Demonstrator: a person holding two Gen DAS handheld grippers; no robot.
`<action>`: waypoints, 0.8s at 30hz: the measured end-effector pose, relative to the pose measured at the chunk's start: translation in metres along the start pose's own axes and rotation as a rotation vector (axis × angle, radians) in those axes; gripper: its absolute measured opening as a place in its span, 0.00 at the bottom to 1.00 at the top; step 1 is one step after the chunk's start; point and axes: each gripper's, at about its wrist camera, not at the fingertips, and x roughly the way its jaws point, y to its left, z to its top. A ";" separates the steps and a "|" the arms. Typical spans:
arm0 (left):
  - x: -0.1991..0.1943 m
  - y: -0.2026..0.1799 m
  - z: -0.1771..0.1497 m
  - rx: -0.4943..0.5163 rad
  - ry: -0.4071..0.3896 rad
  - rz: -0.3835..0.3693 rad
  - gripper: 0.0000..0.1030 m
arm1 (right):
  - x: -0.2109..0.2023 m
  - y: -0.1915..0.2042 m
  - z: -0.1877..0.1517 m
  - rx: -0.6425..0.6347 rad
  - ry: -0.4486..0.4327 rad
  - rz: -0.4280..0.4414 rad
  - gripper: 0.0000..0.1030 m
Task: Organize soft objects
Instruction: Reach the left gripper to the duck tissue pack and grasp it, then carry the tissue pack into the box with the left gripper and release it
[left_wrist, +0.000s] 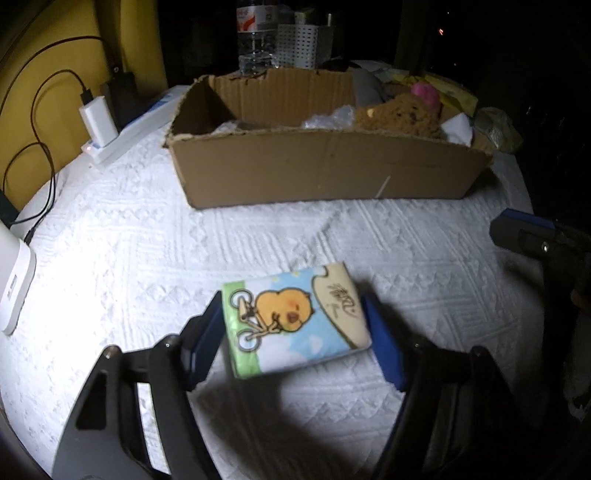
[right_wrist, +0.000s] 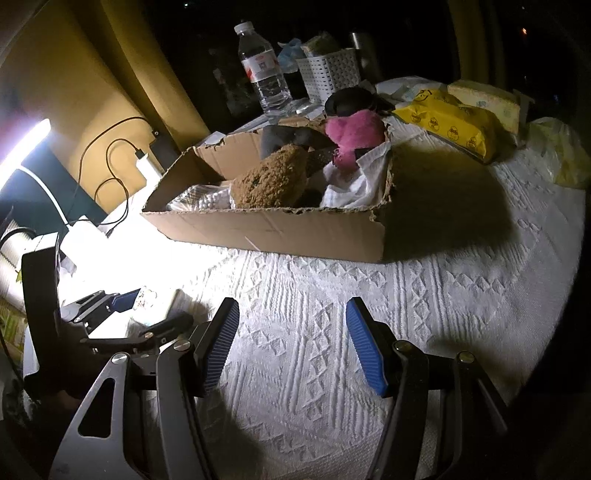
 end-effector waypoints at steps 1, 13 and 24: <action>-0.001 0.000 0.000 0.001 0.001 -0.003 0.70 | 0.000 0.000 0.000 0.001 -0.001 0.003 0.62; -0.027 0.002 0.010 -0.021 -0.038 -0.046 0.70 | -0.001 0.003 0.012 -0.011 -0.007 0.021 0.62; -0.046 -0.001 0.035 -0.027 -0.095 -0.045 0.70 | -0.009 0.001 0.022 -0.019 -0.021 0.036 0.62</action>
